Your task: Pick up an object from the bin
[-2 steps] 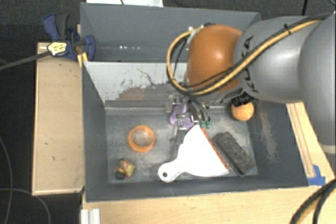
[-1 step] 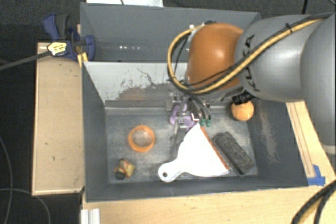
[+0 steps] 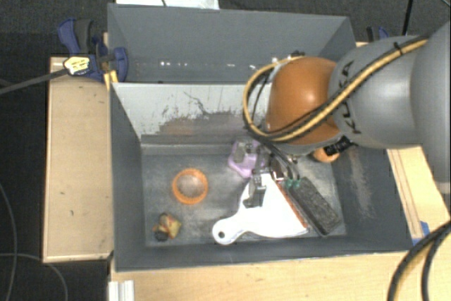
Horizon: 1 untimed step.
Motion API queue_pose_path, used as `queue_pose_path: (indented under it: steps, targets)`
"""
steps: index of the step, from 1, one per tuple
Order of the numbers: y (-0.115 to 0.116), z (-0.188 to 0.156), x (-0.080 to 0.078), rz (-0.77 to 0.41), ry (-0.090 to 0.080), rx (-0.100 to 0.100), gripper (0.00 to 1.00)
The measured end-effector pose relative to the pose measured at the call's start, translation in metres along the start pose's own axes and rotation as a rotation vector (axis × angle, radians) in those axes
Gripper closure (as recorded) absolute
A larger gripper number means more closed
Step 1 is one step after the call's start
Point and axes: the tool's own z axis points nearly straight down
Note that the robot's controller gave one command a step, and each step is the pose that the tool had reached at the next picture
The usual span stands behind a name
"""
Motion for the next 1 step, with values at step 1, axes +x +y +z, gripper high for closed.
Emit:
queue_pose_path:
  steps: [1]
  targets:
    - [-0.04, 0.0303, 0.0092, -0.079, -0.003, -0.013, 0.0]
